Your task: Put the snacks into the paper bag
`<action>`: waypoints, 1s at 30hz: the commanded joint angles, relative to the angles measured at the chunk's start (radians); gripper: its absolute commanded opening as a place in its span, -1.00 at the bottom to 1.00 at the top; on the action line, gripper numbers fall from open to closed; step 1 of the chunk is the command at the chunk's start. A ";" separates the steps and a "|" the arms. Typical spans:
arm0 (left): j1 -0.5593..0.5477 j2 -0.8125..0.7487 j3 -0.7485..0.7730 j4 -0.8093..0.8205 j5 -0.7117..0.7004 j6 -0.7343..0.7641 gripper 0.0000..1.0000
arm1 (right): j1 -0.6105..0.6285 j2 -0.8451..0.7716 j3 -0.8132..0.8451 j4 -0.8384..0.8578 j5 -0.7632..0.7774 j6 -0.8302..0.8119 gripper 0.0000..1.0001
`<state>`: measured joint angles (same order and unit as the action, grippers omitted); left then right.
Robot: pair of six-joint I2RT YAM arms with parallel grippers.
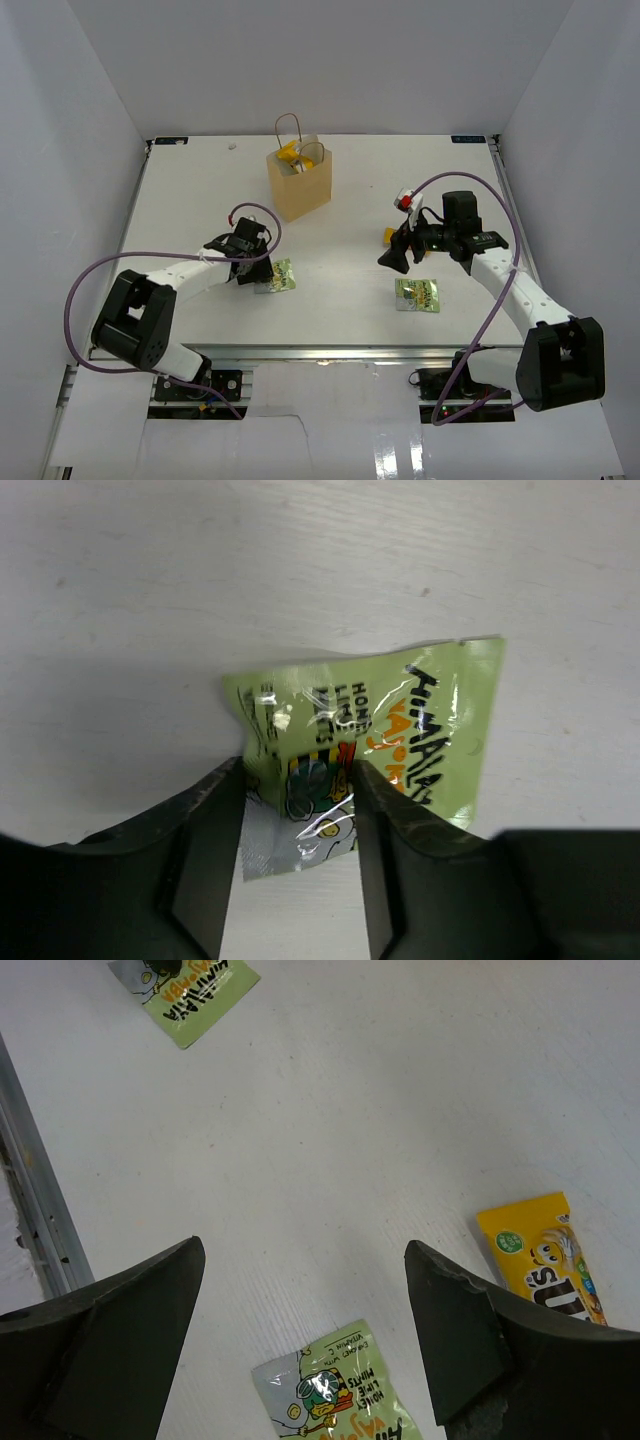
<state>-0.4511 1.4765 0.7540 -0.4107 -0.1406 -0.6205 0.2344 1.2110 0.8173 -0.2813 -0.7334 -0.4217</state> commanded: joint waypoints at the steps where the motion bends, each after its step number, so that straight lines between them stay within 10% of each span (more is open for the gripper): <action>1: 0.000 0.028 -0.077 0.016 0.099 -0.010 0.05 | -0.010 0.007 0.045 0.031 -0.031 0.015 0.73; 12: 0.000 -0.031 -0.113 0.046 0.179 0.007 -0.74 | -0.020 0.013 0.059 0.034 -0.047 0.037 0.73; 23: 0.002 -0.424 0.047 0.052 0.090 0.073 -1.00 | -0.026 0.015 0.065 0.036 -0.050 0.038 0.72; 30: 0.002 -0.391 0.284 0.107 -0.123 0.309 -1.00 | -0.027 0.022 0.082 0.034 -0.054 0.041 0.72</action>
<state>-0.4473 1.0630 0.9413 -0.3550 -0.1154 -0.4618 0.2131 1.2266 0.8501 -0.2714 -0.7635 -0.3920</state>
